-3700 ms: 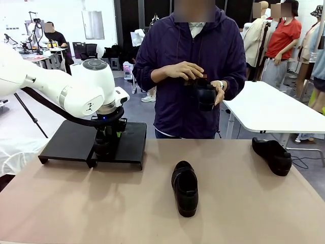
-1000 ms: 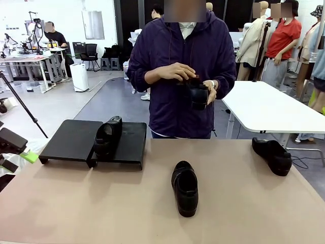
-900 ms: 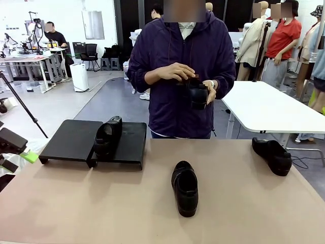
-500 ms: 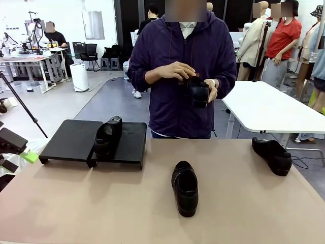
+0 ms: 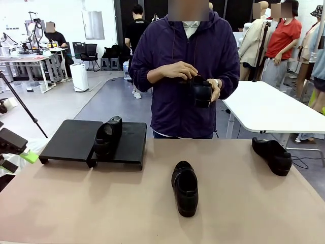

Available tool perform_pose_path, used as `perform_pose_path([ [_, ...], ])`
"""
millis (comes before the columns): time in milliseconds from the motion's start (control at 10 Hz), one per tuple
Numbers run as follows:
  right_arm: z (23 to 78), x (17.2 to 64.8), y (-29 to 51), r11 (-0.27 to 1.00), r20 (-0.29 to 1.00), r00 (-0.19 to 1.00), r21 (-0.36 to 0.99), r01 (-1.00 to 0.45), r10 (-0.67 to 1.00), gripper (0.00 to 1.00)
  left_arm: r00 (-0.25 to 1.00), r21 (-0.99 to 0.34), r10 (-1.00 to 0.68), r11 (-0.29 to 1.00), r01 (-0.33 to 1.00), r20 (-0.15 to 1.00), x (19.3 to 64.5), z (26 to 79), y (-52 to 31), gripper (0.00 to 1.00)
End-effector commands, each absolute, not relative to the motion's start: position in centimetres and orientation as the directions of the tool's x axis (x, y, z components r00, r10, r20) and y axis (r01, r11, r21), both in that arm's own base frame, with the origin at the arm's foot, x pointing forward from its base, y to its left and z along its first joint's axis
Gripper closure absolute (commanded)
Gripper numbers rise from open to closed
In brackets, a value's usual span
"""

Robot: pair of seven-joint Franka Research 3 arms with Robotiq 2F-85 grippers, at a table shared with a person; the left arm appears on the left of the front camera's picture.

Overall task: Organize the shoes by placing them on the stand.
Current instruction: Pick up one Shoe and place it in the middle of the table.

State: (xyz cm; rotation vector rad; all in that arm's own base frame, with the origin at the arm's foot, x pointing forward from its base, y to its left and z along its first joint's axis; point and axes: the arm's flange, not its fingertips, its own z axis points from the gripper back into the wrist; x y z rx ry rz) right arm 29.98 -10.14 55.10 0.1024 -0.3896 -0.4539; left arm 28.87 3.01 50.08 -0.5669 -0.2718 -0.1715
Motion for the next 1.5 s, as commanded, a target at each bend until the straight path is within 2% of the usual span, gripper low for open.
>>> perform_pose_path([
  [0, 53.8, 30.2, -10.1, 0.928, 0.288, 0.883, 0.159, 0.337, -0.371, 0.0, 0.951, -0.523, -0.077, 0.821, 0.231, 0.3, 28.7, 49.9, 3.0, 0.0],
  [100, 55.1, 30.0, -10.1, 0.895, 0.344, 0.827, 0.182, 0.407, -0.446, 0.0, 0.951, -0.523, -0.077, 0.821, 0.231, 0.3, 28.7, 49.9, 3.0, 0.0],
  [300, 54.3, 30.9, -9.7, 0.916, 0.336, 0.853, 0.133, 0.377, -0.4, 0.0, 0.951, -0.523, -0.077, 0.821, 0.231, 0.3, 28.7, 49.9, 3.0, 0.0],
  [400, 53.9, 33.6, -8.8, 0.922, 0.3, 0.873, 0.075, 0.38, -0.385, 0.0, 0.951, -0.523, -0.077, 0.821, 0.231, 0.3, 28.7, 49.9, 3.0, 0.0],
  [600, 53.4, 39.9, -8.3, 0.961, 0.184, 0.945, -0.003, 0.276, -0.271, 0.0, 0.951, -0.523, -0.077, 0.821, 0.231, 0.3, 28.7, 49.9, 3.0, 0.0],
  [1000, 50.5, 51.3, -7.2, 0.969, 0.115, 0.974, -0.129, 0.212, -0.198, 0.0, 0.951, -0.523, -0.077, 0.821, 0.231, 0.3, 28.7, 49.9, 3.0, 0.0],
  [1400, 47.5, 56.5, -6.4, 0.994, 0.043, 0.994, -0.03, 0.105, -0.103, 0.0, 0.951, -0.523, -0.077, 0.821, 0.231, 0.3, 28.7, 49.9, 3.0, 0.0],
])
